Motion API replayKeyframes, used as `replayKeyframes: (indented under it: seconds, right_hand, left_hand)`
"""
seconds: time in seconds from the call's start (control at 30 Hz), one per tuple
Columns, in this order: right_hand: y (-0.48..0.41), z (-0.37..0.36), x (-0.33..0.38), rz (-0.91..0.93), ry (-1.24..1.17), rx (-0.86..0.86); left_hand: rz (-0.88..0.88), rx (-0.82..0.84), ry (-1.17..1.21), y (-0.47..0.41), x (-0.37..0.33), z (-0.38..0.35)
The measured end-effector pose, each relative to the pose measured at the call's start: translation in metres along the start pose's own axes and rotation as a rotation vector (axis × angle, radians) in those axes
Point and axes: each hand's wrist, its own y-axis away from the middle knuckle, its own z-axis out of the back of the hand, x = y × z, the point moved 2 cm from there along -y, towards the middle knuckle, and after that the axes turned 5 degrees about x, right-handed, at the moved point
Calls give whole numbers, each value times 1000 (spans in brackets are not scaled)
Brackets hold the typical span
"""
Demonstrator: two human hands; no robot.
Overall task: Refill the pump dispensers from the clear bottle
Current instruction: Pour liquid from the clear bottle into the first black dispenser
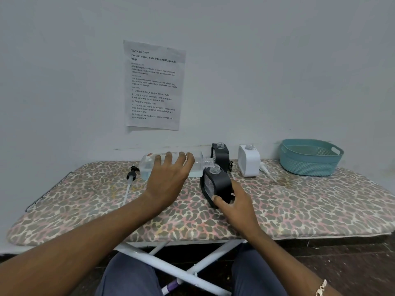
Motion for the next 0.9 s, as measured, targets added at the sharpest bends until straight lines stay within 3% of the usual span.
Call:
replayKeyframes:
  seconds: [0.9]
  right_hand:
    - [0, 0, 1, -2, 2, -2]
  left_hand:
    - [10, 28, 0, 0, 0, 2]
